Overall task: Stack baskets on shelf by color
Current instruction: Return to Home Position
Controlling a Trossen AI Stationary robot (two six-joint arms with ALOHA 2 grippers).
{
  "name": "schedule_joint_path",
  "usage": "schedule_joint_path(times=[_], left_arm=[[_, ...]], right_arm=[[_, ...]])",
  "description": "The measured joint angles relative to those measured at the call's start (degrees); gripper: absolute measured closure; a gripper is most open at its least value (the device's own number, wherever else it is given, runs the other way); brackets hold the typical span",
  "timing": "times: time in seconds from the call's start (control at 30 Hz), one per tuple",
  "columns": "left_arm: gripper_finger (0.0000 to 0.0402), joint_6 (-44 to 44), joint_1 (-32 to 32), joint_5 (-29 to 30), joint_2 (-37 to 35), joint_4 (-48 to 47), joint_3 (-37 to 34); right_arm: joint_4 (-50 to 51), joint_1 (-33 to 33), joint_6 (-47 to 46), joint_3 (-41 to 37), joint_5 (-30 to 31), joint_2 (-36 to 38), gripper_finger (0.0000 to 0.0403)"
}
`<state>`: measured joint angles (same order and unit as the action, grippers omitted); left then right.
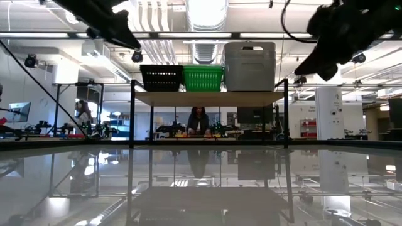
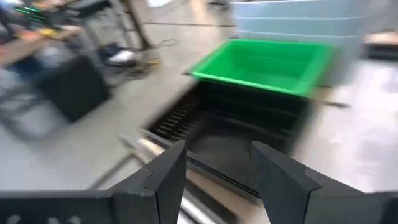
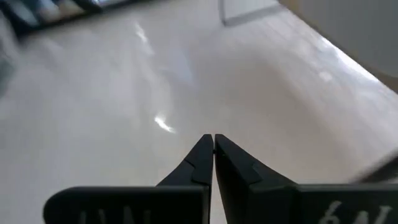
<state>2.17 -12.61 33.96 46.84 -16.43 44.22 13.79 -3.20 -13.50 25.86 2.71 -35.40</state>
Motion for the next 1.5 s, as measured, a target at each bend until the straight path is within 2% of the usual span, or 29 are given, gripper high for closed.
schedule_joint_path(times=[0.13, 0.3, 0.5, 0.6, 0.73, 0.87, 1.13, 1.27, 1.43, 1.5], left_arm=[[0.0238, -6.1, 6.9, -1.8, -3.5, -0.4, -4.1], [0.0238, -10.2, 13.4, -2.1, -4.2, 2.7, -10.0], [0.0238, -12.4, 17.0, -2.1, -2.6, 13.6, -16.3], [0.0238, -13.7, 17.0, -2.1, -2.4, 16.0, -17.8], [0.0238, -13.6, 15.7, -2.2, -4.3, 15.9, -18.6], [0.0238, -11.5, 13.4, -2.8, -9.8, 15.8, -20.8], [0.0238, -9.8, 8.3, -13.2, -24.4, 15.8, -28.8], [0.0238, -9.7, 8.1, -14.8, -34.8, 15.4, -33.8], [0.0238, -9.2, 8.1, -19.6, -46.8, 16.7, -38.7], [0.0238, -9.1, 8.1, -20.4, -45.6, 14.5, -40.2]], right_arm=[[-7.8, -0.4, -1.6, -6.0, -1.5, 7.4, 0.0394], [-9.3, -1.6, 0.0, -9.9, -2.7, 18.3, 0.0394], [-12.9, -1.6, 0.8, -16.2, -4.6, 30.1, 0.0394], [-13.3, -1.6, 0.5, -18.9, -4.6, 34.6, 0.0394], [-15.7, -1.6, 0.1, -22.6, -4.2, 35.2, 0.0394], [-19.2, -1.5, 0.3, -25.1, -4.3, 33.9, 0.0394], [-18.8, -0.6, 0.1, -25.2, -4.8, 33.4, 0.0394], [-18.7, -0.4, 0.0, -25.2, -4.8, 33.4, 0.0394], [-18.6, -0.4, 0.0, -25.2, -4.9, 33.4, 0.0394], [-18.6, -0.3, 0.0, -25.2, -4.9, 33.4, 0.0394]])
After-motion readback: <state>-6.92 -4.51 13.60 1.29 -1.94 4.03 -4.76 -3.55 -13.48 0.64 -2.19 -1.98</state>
